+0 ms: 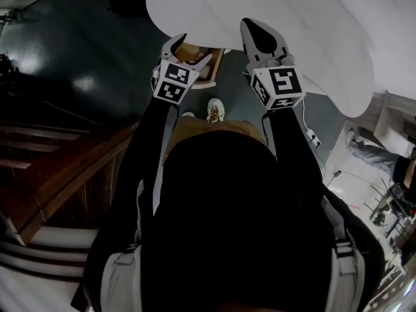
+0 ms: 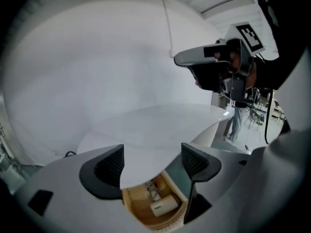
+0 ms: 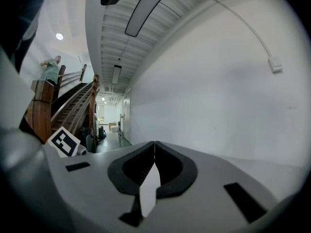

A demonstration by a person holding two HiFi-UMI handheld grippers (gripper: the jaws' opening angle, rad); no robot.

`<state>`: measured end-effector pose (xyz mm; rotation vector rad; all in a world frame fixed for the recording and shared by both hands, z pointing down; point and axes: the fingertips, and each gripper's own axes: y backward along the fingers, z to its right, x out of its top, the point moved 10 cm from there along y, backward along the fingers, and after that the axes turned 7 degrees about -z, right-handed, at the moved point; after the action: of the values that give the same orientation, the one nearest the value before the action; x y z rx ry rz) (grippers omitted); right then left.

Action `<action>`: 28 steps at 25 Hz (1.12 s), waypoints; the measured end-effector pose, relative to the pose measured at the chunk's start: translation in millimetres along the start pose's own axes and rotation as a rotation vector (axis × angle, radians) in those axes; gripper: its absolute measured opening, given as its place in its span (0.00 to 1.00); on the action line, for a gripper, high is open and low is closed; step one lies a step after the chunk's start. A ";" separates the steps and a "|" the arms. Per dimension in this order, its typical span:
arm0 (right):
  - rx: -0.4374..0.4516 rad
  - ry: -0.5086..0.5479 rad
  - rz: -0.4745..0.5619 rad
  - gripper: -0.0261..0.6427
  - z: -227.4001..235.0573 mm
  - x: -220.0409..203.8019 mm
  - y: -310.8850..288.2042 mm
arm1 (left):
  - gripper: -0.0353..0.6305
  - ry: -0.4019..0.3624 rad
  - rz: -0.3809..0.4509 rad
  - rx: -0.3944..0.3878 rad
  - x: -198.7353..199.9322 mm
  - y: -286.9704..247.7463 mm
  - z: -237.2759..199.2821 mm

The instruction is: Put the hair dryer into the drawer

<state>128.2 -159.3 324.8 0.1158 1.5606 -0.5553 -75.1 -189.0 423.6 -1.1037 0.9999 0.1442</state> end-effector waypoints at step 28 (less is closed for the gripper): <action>0.107 0.094 0.111 0.08 -22.2 42.9 -26.3 | 0.61 0.062 0.395 0.272 76.0 113.6 -20.2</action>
<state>93.8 -184.4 290.1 0.3121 1.6046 -0.5515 -106.1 -177.0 289.5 -0.6584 1.2468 0.2844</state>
